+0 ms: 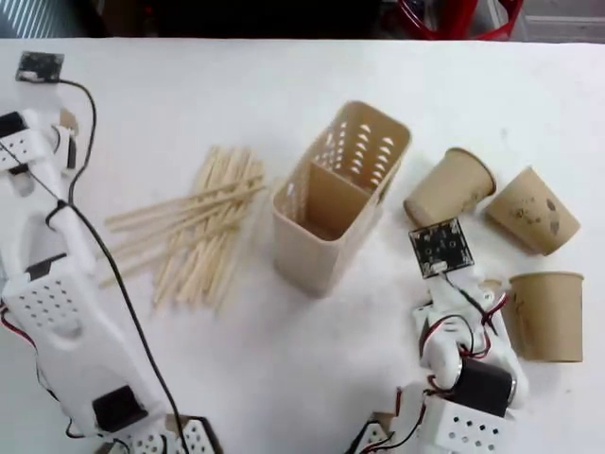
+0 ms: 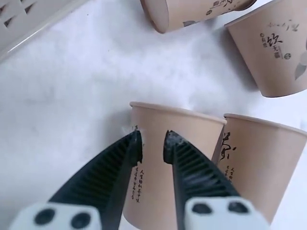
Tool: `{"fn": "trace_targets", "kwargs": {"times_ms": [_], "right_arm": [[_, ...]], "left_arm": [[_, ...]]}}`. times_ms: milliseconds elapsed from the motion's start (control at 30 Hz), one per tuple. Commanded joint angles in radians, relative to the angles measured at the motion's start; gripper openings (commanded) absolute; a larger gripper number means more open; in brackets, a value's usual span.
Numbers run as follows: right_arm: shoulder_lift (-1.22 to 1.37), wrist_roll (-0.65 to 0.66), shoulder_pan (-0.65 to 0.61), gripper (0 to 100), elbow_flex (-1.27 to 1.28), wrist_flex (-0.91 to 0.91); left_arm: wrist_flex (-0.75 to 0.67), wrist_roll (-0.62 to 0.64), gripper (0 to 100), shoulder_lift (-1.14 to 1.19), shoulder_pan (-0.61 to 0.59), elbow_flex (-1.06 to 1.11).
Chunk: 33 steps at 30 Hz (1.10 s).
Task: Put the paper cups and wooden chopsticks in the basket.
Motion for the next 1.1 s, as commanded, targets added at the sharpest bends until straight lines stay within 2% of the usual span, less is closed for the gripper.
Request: {"fn": "trace_targets", "kwargs": {"times_ms": [0, 167, 233, 300, 367, 467, 633, 767, 867, 1067], "right_arm": [[-0.015, 0.000, 0.007, 9.1, 0.012, -0.035], [-0.015, 0.000, 0.005, 9.1, 0.150, -0.124], [-0.015, -0.021, 0.007, 9.1, 0.196, -0.165], [-0.015, -0.100, 0.013, 9.1, 0.204, -0.176], [-0.016, -0.183, 0.041, 9.1, 0.203, -0.188], [-0.016, -0.261, 0.076, 9.1, 0.212, -0.228], [-0.016, -0.285, 0.082, 9.2, 0.267, -0.285], [-0.016, -0.282, 0.081, 9.4, 0.284, -0.302], [-0.016, -0.281, 0.081, 9.4, 0.284, -0.302], [-0.016, -0.281, 0.081, 9.4, 0.285, -0.302]], "left_arm": [[0.146, 0.014, 2, -0.016, 0.025, -0.189], [0.482, 0.008, 2, -0.016, 0.110, -0.552], [0.505, 0.011, 2, -0.021, 0.160, -0.678], [0.505, 0.014, 2, -0.067, 0.200, -0.730], [0.505, 0.015, 2, -0.150, 0.263, -0.684], [0.505, 0.015, 2, -0.351, 0.389, -0.482], [0.494, -0.032, 2, -0.733, 0.746, -0.091], [0.457, -0.058, 2, -0.874, 0.972, 0.046], [0.430, -0.055, 2, -0.840, 1.040, 0.064], [0.437, -0.055, 2, -0.696, 1.055, 0.011]]}}
